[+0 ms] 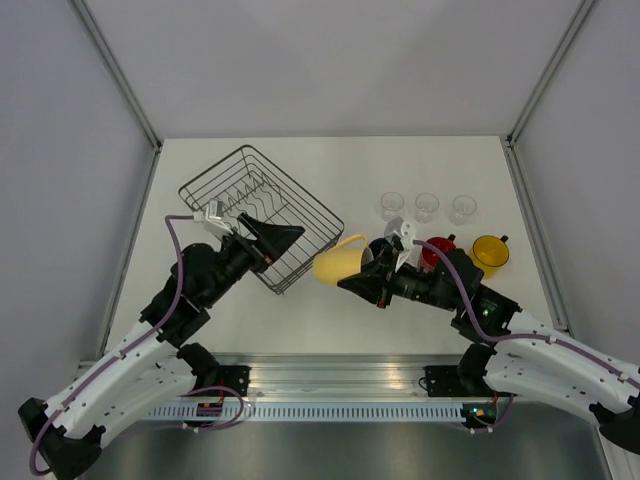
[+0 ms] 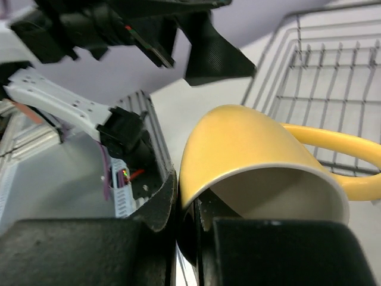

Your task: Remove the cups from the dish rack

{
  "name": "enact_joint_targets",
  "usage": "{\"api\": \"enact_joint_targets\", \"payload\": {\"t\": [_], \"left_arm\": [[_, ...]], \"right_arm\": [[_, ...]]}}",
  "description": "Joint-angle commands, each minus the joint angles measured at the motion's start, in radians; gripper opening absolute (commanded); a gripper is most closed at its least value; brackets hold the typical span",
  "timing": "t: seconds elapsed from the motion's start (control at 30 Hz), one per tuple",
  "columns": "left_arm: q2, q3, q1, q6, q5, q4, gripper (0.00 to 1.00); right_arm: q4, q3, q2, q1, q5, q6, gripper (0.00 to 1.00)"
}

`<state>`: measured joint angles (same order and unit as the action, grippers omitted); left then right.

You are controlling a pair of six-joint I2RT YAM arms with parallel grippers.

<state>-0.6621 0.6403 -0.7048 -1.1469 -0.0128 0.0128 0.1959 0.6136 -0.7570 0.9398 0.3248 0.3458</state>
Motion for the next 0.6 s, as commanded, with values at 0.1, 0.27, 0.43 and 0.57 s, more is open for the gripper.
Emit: {"api": "enact_joint_targets", "payload": {"t": [0.1, 0.27, 0.43, 0.57], "left_arm": [[-0.037, 0.182, -0.004, 0.314, -0.142, -0.243, 1.00], [-0.106, 0.343, -0.004, 0.519, -0.157, -0.468, 1.00], [-0.142, 0.495, -0.004, 0.639, -0.275, -0.687, 1.00], [-0.133, 0.535, -0.004, 0.732, -0.377, -0.813, 1.00]], "right_arm": [[-0.516, 0.271, -0.086, 0.004, -0.251, -0.120, 0.00], [-0.794, 0.380, -0.201, 0.005, -0.362, -0.096, 0.00], [-0.943, 0.422, -0.291, 0.025, -0.431, -0.053, 0.00], [-0.984, 0.413, -0.341, 0.057, -0.509, -0.018, 0.00]]}}
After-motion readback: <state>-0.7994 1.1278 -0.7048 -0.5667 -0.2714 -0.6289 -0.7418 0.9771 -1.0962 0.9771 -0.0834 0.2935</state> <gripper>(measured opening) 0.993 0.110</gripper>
